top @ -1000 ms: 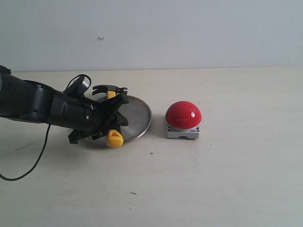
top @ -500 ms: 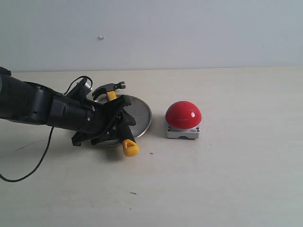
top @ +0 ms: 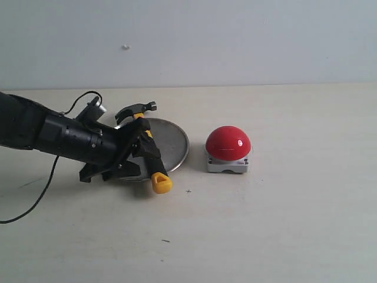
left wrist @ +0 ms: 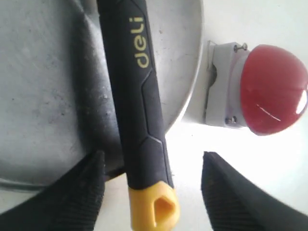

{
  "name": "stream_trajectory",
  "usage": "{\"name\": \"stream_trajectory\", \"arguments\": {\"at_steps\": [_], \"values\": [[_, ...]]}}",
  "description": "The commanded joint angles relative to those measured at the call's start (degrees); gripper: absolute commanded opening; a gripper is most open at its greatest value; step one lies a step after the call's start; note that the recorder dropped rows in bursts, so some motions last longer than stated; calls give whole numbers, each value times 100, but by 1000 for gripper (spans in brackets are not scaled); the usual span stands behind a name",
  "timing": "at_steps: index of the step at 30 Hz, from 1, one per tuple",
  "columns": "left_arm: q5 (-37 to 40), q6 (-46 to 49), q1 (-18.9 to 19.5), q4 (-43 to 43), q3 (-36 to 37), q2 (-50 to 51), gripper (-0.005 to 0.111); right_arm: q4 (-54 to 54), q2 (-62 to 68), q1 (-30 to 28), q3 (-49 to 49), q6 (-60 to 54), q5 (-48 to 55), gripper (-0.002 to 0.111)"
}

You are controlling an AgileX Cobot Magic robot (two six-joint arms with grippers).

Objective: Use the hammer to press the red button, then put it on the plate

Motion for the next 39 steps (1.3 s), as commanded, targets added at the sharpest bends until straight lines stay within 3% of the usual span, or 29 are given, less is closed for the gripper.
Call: {"name": "stream_trajectory", "arguments": {"at_steps": [1, 7, 10, 12, 17, 20, 25, 28, 31, 39], "values": [[475, -56, 218, 249, 29, -351, 46, 0, -28, 10, 20, -14, -46, 0], [797, 115, 437, 677, 29, -1094, 0, 0, -28, 10, 20, -14, -46, 0], [576, 237, 438, 911, 96, -1710, 0, 0, -28, 10, 20, -14, -46, 0], [-9, 832, 314, 772, 482, -2493, 0, 0, -28, 10, 20, -14, -46, 0], [-3193, 3337, -362, -1205, 2639, -5377, 0, 0, -28, 10, 20, -14, -46, 0], [-3916, 3339, -377, -1187, 3451, -7023, 0, 0, -28, 10, 20, -14, -16, 0], [-3517, 3168, -377, -1198, 4305, -9948, 0, 0, -28, 10, 20, -14, -16, 0], [-3542, 3052, -377, -1198, 4524, -10932, 0, 0, -28, 10, 20, -14, -16, 0], [-3593, 3052, -377, -1213, 4654, -11404, 0, 0, -28, 10, 20, -14, -16, 0], [-3560, 3075, -377, -1203, 4676, -11404, 0, 0, -28, 10, 20, -14, -1, 0]]}}
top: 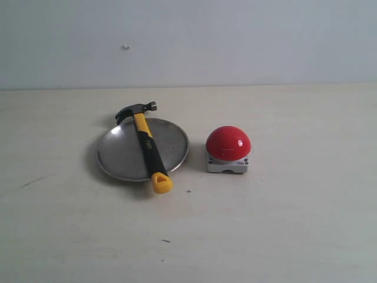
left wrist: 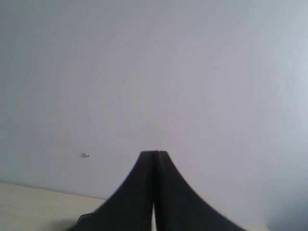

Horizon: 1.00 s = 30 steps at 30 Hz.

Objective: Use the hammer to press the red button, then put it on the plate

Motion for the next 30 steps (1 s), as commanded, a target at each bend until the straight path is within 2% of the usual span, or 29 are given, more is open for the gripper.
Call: {"name": "stream_trajectory", "arguments": {"at_steps": [1, 9, 13, 16, 28, 29, 30], "values": [[18, -11, -31, -37, 13, -29, 0, 0, -28, 10, 20, -27, -13, 0], [34, 109, -31, -199, 57, -29, 0, 0, -28, 10, 20, -27, -13, 0], [214, 384, -18, -199, 541, -29, 0, 0, -28, 10, 20, -27, -13, 0], [179, 165, -17, -199, 788, -29, 0, 0, -28, 10, 20, -27, -13, 0], [311, 150, -17, -199, 642, -29, 0, 0, -28, 10, 20, -27, -13, 0], [362, -25, -17, -87, 642, -29, 0, 0, -28, 10, 20, -27, -13, 0], [416, -590, -17, 569, 642, -29, 0, 0, -28, 10, 20, -27, -13, 0]]}}
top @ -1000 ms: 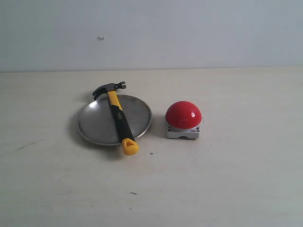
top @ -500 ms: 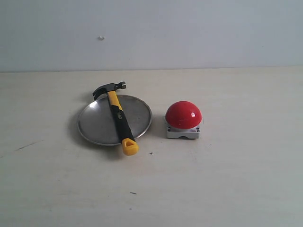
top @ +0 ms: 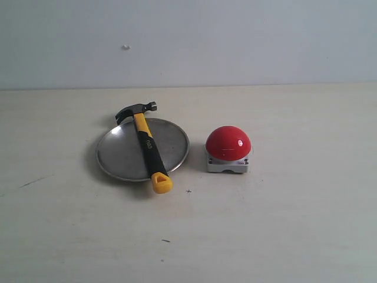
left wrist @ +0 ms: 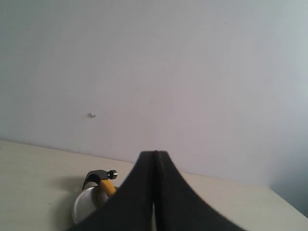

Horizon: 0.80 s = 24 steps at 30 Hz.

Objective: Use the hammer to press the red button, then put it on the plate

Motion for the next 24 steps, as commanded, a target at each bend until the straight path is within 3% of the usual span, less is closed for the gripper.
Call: {"name": "stream_trajectory", "arguments": {"at_steps": [1, 4, 6, 8, 17, 19, 24], "values": [[279, -1756, -17, 1848, -49, -29, 0, 0, -28, 10, 20, -27, -23, 0], [441, -5604, -17, 6143, -49, -26, 0, 0, -28, 10, 20, -27, -23, 0], [507, -7861, -17, 8240, -49, -26, 0, 0, -28, 10, 20, -27, -23, 0], [507, -9335, -17, 9550, -49, -26, 0, 0, -28, 10, 20, -27, -23, 0], [416, -9272, 112, 10795, 246, -29, 0, 0, -28, 10, 20, -27, -23, 0], [336, -9272, 368, 10928, 420, -29, 0, 0, -28, 10, 20, -27, -23, 0], [403, -9272, 1457, 10903, 494, -29, 0, 0, -28, 10, 20, -27, -23, 0]]}}
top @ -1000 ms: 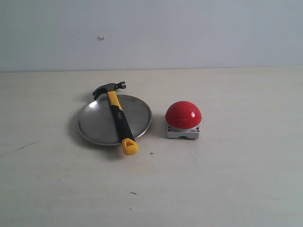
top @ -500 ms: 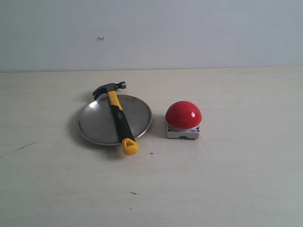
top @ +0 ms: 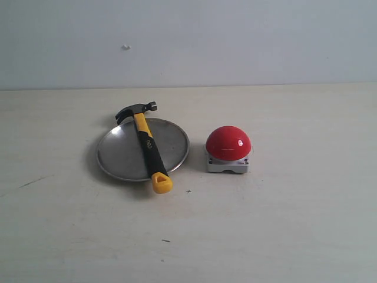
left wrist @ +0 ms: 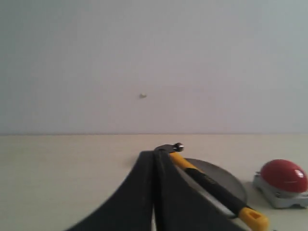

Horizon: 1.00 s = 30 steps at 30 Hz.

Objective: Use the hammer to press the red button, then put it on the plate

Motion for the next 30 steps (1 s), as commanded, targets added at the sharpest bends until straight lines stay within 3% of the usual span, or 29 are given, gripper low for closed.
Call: {"name": "stream_trajectory", "arguments": {"at_steps": [1, 4, 8, 30], "values": [[39, -43, 902, 53, 29, -29, 0, 0, -28, 10, 20, -27, -35, 0], [65, -43, 1379, 3, 29, -29, 0, 0, -28, 10, 20, -27, -35, 0], [122, -18, 1701, 103, 29, -29, 0, 0, -28, 10, 20, -27, -35, 0], [122, -18, 1715, 103, 29, -29, 0, 0, -28, 10, 20, -27, -35, 0]]}}
